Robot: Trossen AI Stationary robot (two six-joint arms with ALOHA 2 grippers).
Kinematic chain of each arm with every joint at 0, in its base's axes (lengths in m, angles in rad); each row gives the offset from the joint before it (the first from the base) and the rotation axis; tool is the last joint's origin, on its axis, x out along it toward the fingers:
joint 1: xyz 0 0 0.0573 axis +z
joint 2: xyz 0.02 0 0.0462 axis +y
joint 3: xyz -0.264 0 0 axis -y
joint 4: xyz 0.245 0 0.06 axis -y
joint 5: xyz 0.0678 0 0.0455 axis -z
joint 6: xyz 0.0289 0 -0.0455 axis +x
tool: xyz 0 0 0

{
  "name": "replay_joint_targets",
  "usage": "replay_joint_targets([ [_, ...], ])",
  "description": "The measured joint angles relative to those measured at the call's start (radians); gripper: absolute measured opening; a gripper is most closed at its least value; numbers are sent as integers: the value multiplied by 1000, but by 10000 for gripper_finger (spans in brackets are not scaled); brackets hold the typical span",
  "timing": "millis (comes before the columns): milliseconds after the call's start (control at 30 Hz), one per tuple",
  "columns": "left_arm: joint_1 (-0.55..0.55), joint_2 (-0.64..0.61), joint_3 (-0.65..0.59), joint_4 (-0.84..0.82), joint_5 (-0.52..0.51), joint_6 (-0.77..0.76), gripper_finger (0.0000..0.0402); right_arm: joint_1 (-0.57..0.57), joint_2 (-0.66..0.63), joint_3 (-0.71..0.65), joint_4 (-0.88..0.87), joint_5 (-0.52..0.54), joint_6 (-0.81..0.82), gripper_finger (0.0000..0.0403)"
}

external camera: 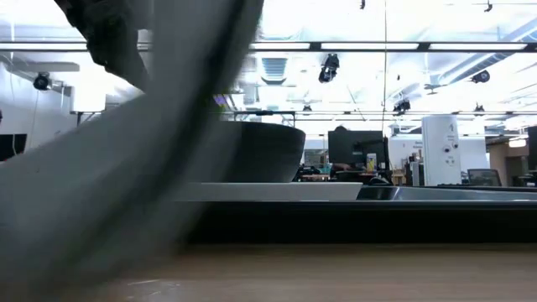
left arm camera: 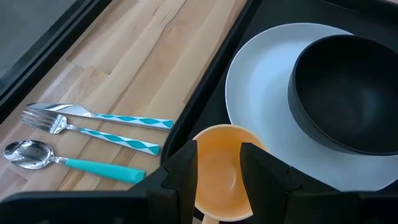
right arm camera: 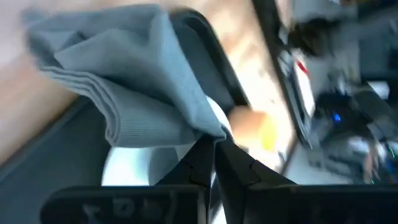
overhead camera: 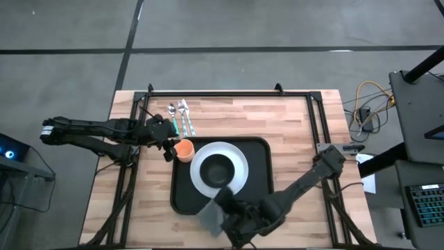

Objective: Set up tray
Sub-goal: Put the gray napkin to the right of the white plate on the black serving tray

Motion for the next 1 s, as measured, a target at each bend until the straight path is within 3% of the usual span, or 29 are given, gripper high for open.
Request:
replay_joint_targets([
  [100,0,0,-6,0,0,0,102,22,-38,0,-76,83,79,8],
  [400,0,0,-16,1,0,0,102,77,-128,0,-204,192,234,8],
  [867,0,0,-16,1,-1,0,102,100,-139,-1,-297,185,316,8],
  [1000,0,0,-23,0,-1,0,102,130,-139,-24,-388,184,429,8],
])
